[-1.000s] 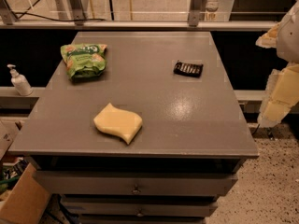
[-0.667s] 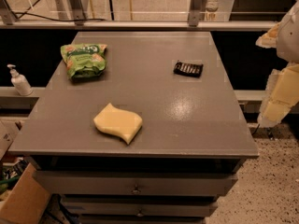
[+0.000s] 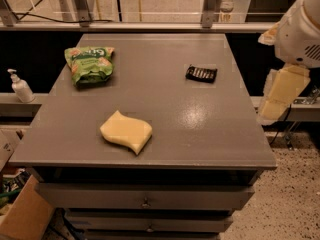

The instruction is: Move rxbar chocolate near sponge

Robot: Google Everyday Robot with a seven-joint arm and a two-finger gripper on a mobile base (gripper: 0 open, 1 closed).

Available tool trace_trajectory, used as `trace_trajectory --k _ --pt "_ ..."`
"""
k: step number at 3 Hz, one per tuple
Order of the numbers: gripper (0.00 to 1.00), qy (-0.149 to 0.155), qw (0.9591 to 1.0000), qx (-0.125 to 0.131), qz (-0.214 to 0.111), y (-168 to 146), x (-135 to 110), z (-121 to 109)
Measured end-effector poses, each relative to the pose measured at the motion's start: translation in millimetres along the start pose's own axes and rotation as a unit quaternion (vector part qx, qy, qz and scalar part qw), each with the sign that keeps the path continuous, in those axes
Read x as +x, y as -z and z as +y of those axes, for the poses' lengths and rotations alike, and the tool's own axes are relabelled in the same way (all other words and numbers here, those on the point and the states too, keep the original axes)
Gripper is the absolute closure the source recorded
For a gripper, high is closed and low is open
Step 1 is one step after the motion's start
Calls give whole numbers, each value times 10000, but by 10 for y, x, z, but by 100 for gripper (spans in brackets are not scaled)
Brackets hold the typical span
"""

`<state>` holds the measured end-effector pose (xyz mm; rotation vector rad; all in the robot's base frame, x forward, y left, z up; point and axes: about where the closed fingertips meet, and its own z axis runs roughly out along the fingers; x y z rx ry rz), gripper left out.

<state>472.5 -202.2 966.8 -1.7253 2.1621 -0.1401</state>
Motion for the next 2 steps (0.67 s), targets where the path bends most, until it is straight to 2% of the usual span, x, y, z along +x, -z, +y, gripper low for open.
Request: trace_trajectory --k 2 --pt "0 175 9996 211 114 -506 -252 -387"
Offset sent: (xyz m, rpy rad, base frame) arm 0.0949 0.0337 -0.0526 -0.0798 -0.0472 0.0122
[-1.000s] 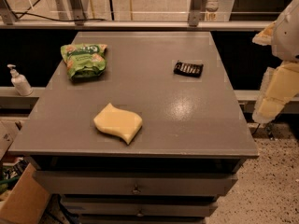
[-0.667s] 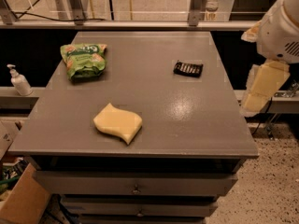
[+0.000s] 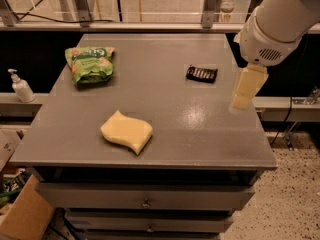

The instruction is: Move rxbar chocolate near sponge

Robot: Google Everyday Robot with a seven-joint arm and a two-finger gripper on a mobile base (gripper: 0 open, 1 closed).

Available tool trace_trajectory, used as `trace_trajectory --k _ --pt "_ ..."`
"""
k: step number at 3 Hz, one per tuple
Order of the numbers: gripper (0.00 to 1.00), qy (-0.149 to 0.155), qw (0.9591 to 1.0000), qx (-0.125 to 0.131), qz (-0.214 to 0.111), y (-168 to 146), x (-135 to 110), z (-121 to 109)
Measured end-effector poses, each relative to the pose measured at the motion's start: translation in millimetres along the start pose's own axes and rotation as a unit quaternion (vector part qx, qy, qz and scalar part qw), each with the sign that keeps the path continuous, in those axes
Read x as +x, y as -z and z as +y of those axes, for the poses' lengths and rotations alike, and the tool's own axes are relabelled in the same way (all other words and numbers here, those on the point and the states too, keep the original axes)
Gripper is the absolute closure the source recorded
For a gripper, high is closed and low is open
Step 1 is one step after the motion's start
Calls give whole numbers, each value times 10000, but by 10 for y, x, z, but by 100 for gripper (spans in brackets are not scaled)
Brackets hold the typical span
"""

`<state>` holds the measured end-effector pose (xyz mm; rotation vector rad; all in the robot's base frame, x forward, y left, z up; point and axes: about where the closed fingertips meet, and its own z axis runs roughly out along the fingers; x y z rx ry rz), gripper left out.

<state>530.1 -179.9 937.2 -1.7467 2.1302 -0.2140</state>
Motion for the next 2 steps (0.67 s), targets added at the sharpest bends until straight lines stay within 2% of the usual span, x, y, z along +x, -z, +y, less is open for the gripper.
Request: trace_trajectory --k 2 --pt "0 -78 9997 -28 229 -509 -86 -496"
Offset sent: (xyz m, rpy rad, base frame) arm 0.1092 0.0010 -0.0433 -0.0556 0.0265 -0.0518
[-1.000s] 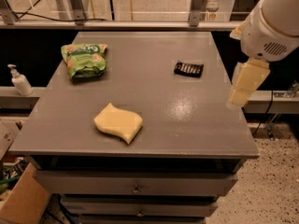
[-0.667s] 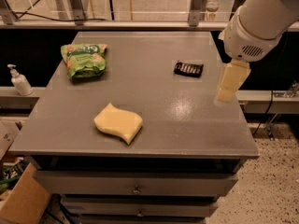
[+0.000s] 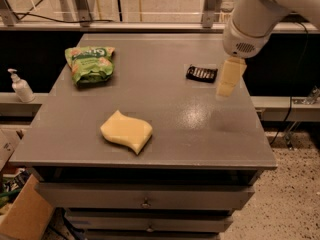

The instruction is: Move rxbar chocolate near sponge

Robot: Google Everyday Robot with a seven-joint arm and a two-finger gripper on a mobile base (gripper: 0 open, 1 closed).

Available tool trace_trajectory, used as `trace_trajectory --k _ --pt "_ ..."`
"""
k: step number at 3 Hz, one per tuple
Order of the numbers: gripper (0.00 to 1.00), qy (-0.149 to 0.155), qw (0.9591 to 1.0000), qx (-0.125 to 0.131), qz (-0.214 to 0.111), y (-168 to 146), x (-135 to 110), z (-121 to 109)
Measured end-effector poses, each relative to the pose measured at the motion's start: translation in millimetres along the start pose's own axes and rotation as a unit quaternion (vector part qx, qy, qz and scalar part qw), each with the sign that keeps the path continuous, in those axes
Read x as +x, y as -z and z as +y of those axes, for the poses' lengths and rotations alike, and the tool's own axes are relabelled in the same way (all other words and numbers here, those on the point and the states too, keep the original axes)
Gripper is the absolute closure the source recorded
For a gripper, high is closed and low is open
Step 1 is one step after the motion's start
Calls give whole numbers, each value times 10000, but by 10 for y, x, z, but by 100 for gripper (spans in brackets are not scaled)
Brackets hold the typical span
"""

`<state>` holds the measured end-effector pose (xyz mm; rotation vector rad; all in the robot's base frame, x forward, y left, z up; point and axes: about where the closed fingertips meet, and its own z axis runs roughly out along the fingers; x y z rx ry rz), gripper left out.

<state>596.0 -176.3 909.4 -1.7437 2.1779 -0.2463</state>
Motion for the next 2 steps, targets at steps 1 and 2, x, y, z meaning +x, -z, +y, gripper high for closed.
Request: trace_trajectory --k 1,2 --pt "0 -104 9998 -159 17 -214 -6 -216" --pt "0 -236 9990 -383 -84 -406 -17 -400"
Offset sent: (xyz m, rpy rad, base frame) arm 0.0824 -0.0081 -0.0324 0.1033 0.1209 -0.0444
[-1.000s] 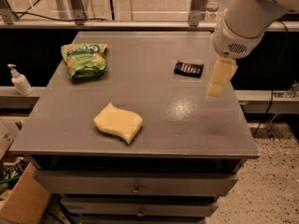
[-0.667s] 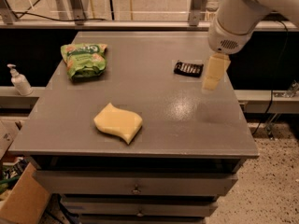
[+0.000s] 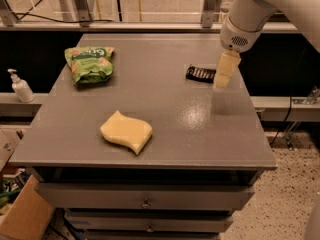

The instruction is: Move rxbar chocolate near sponge

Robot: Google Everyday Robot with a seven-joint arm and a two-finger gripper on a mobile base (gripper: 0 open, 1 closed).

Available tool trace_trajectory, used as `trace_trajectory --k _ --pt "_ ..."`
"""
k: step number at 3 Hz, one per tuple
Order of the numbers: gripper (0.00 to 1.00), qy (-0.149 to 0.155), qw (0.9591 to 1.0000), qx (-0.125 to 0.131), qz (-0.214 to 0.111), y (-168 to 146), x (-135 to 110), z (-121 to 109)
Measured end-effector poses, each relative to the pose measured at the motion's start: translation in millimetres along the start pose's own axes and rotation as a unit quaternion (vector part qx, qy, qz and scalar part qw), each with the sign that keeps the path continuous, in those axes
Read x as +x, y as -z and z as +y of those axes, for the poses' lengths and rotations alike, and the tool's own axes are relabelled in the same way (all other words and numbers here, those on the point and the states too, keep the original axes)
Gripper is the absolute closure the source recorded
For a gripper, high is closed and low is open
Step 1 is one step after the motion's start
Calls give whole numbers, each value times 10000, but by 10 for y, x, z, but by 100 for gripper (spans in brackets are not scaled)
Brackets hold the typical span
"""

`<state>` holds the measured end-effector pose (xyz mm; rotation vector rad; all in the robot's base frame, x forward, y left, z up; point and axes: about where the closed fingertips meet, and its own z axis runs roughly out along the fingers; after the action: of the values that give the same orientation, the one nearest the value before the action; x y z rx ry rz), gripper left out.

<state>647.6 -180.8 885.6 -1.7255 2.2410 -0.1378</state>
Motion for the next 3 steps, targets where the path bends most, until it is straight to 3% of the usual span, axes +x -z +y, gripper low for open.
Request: trace_trajectory --k 2,3 --pt "0 -193 9987 -388 -268 -364 -139 -261" --pt "0 -261 9982 -451 -288 -542 -111 -346"
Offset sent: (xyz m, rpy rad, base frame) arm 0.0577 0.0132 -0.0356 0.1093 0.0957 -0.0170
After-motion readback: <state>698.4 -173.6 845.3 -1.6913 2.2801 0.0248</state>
